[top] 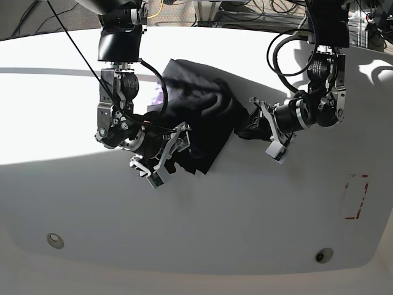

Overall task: Layout the t-shirt on the table in an organized manner, then fold the t-shirt properly
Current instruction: 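Grasp opposite sides of the black bundle with both grippers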

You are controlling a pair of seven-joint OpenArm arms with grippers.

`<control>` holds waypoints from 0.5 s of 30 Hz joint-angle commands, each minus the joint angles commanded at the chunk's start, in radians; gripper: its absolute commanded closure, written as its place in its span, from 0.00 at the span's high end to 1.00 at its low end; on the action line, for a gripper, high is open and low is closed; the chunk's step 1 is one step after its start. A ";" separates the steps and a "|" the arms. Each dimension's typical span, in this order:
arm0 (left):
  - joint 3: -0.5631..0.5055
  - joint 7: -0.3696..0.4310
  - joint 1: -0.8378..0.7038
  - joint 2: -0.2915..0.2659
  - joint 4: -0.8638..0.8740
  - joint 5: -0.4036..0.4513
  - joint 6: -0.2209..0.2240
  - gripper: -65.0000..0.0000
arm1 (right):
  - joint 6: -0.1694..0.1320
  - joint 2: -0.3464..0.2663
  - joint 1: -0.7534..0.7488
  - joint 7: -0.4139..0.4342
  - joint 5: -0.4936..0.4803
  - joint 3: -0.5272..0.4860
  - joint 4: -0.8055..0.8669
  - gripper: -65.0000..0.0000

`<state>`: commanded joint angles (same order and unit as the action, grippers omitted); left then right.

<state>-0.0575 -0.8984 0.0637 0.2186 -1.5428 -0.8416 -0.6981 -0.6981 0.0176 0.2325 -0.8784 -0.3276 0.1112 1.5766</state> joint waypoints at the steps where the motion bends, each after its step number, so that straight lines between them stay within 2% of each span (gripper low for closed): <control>1: -0.006 0.000 0.000 0.000 -0.005 -0.002 0.000 0.12 | 0.000 0.000 -0.002 0.000 0.002 0.003 0.020 1.00; 5: -0.032 0.000 0.002 -0.003 -0.049 0.003 0.000 0.12 | 0.000 -0.012 -0.017 -0.002 0.011 0.008 0.150 1.00; 8: -0.066 0.000 0.006 -0.006 -0.081 -0.002 0.000 0.12 | 0.000 -0.055 -0.057 -0.002 0.002 0.031 0.258 1.00; 15: -0.132 0.000 0.035 -0.072 -0.084 0.005 0.000 0.12 | 0.000 -0.097 -0.110 -0.002 0.002 0.094 0.339 1.00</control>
<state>-0.1895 -0.8984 0.0990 0.1465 -1.6272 -0.8370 -0.6981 -0.6981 -0.0790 0.1220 -0.8800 -0.3261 0.2048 1.9156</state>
